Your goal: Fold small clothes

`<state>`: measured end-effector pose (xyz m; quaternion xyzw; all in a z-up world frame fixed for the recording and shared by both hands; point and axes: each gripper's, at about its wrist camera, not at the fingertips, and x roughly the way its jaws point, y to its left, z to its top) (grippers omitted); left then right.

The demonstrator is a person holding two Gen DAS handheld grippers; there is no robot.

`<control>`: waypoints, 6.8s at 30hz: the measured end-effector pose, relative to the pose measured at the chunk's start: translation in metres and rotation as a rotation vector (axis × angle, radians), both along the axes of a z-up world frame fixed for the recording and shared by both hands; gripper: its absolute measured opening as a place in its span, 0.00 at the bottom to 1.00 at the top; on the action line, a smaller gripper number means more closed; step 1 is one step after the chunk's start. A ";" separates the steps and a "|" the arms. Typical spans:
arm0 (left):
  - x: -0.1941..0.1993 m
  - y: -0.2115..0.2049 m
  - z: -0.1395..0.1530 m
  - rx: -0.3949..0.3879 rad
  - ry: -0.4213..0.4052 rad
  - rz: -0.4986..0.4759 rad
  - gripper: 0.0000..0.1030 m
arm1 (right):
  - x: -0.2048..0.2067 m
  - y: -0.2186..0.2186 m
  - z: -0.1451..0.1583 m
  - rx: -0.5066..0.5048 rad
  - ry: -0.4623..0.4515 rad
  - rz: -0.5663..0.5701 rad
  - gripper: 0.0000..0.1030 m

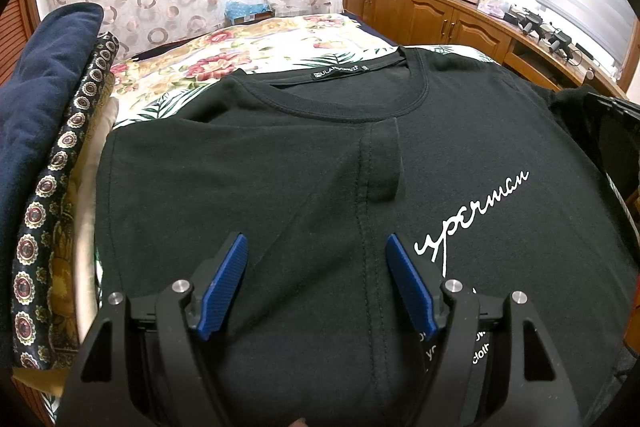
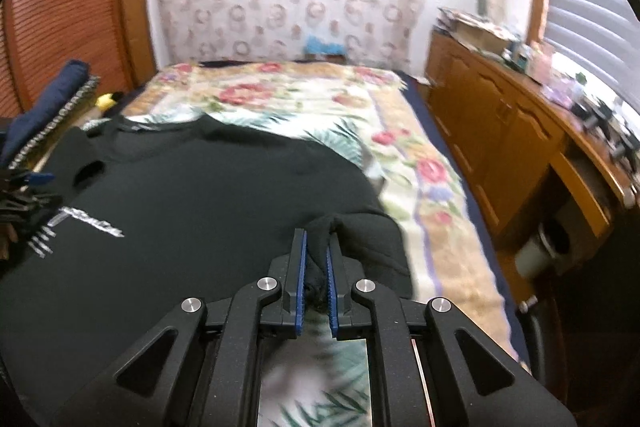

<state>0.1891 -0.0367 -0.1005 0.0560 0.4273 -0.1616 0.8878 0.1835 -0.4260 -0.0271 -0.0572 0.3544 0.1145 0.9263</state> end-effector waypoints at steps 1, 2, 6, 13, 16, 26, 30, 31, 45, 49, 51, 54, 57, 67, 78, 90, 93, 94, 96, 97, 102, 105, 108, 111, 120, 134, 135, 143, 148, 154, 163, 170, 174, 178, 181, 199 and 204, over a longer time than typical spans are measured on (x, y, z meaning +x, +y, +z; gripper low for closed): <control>0.000 0.000 0.000 0.000 0.000 0.000 0.71 | 0.001 0.004 0.000 0.005 -0.002 0.017 0.06; 0.000 0.000 0.000 0.000 0.000 0.000 0.70 | 0.003 0.014 -0.001 0.015 -0.001 0.045 0.06; 0.000 0.000 0.000 0.000 0.000 0.000 0.71 | 0.007 0.045 -0.019 0.033 0.051 0.130 0.06; 0.000 0.000 0.000 0.004 -0.003 0.004 0.70 | 0.000 0.077 -0.046 0.030 0.141 0.208 0.06; 0.000 0.005 0.002 0.003 -0.020 0.032 0.70 | -0.004 0.076 -0.048 0.036 0.162 0.218 0.06; -0.013 0.010 0.028 -0.053 -0.095 0.070 0.70 | -0.015 0.067 -0.027 0.022 0.137 0.180 0.21; -0.017 0.005 0.030 -0.054 -0.109 0.059 0.70 | -0.014 0.057 -0.003 0.023 0.072 0.155 0.36; -0.018 0.004 0.030 -0.057 -0.109 0.056 0.70 | -0.011 0.052 0.002 0.012 0.057 0.137 0.36; -0.022 -0.002 0.018 -0.052 -0.077 0.061 0.70 | 0.041 -0.005 -0.042 0.009 0.185 -0.068 0.40; -0.024 -0.002 0.015 -0.051 -0.070 0.060 0.70 | 0.039 -0.004 -0.048 0.003 0.198 -0.065 0.40; -0.024 -0.002 0.014 -0.051 -0.066 0.060 0.70 | 0.038 -0.002 -0.048 0.000 0.195 -0.063 0.40; -0.026 -0.003 0.014 -0.053 -0.067 0.057 0.70 | 0.038 0.000 -0.049 -0.016 0.186 -0.042 0.28; -0.026 -0.003 0.014 -0.054 -0.069 0.059 0.70 | 0.038 0.007 -0.049 -0.018 0.186 0.003 0.06; -0.033 0.006 0.018 -0.059 -0.078 0.075 0.70 | 0.033 0.037 -0.014 -0.023 0.075 0.089 0.00; -0.035 0.011 0.020 -0.064 -0.089 0.096 0.70 | 0.055 0.142 0.021 0.019 0.032 0.379 0.00; -0.035 0.017 0.020 -0.067 -0.095 0.111 0.70 | 0.042 0.110 0.004 -0.009 0.082 0.274 0.24; -0.033 0.018 0.021 -0.061 -0.100 0.112 0.70 | 0.039 0.099 -0.008 -0.015 0.113 0.244 0.24; -0.034 0.019 0.022 -0.058 -0.101 0.114 0.71 | 0.039 0.096 -0.012 -0.014 0.120 0.236 0.25; -0.032 0.020 0.022 -0.053 -0.103 0.117 0.70 | 0.041 0.095 -0.017 -0.017 0.130 0.223 0.25; -0.032 0.021 0.023 -0.052 -0.103 0.118 0.70 | 0.043 0.095 -0.020 -0.023 0.132 0.219 0.25; -0.025 0.027 0.025 -0.041 -0.099 0.135 0.70 | 0.070 0.100 -0.034 -0.053 0.142 0.208 0.25; -0.022 0.031 0.025 -0.031 -0.098 0.151 0.70 | 0.088 0.107 -0.035 -0.072 0.127 0.194 0.25; -0.020 0.034 0.025 -0.032 -0.095 0.164 0.70 | 0.102 0.112 -0.033 -0.046 0.124 0.198 0.25; -0.018 0.035 0.024 -0.031 -0.093 0.168 0.70 | 0.104 0.122 -0.031 -0.033 0.124 0.233 0.25; -0.012 0.036 0.028 -0.015 -0.097 0.169 0.70 | 0.108 0.134 -0.053 -0.063 0.175 0.266 0.17; 0.047 0.053 0.055 0.083 -0.036 0.125 0.63 | 0.098 0.123 -0.021 -0.004 0.084 0.309 0.37; 0.053 0.054 0.055 0.094 -0.026 0.124 0.60 | 0.098 0.117 -0.020 -0.004 0.076 0.298 0.39; 0.104 0.052 0.036 0.293 0.082 0.125 0.46 | 0.113 0.074 -0.033 -0.023 0.086 0.191 0.47; 0.128 0.046 0.020 0.417 0.154 0.100 0.46 | 0.113 0.070 -0.044 -0.014 0.107 0.202 0.47; 0.145 0.045 0.008 0.468 0.227 0.072 0.47 | 0.113 0.067 -0.044 0.015 0.106 0.211 0.47; 0.153 0.053 0.005 0.415 0.282 0.027 0.29 | 0.111 0.060 -0.043 0.054 0.113 0.207 0.47; 0.137 0.060 0.028 0.353 0.201 0.059 0.03 | 0.111 0.058 -0.040 0.050 0.112 0.193 0.47; 0.112 0.059 0.059 0.318 0.085 0.081 0.03 | 0.111 0.051 -0.036 0.037 0.103 0.161 0.52; 0.094 0.066 0.081 0.257 0.012 0.093 0.03 | 0.117 0.044 -0.034 0.029 0.107 0.123 0.56; 0.083 0.069 0.089 0.222 -0.016 0.084 0.02 | 0.121 0.043 -0.037 0.003 0.119 0.113 0.56; 0.037 0.078 0.083 0.094 -0.059 0.076 0.02 | 0.140 0.033 -0.052 -0.003 0.194 0.073 0.56; 0.011 0.075 0.086 0.061 -0.088 0.077 0.02 | 0.136 0.051 -0.048 0.005 0.179 0.152 0.03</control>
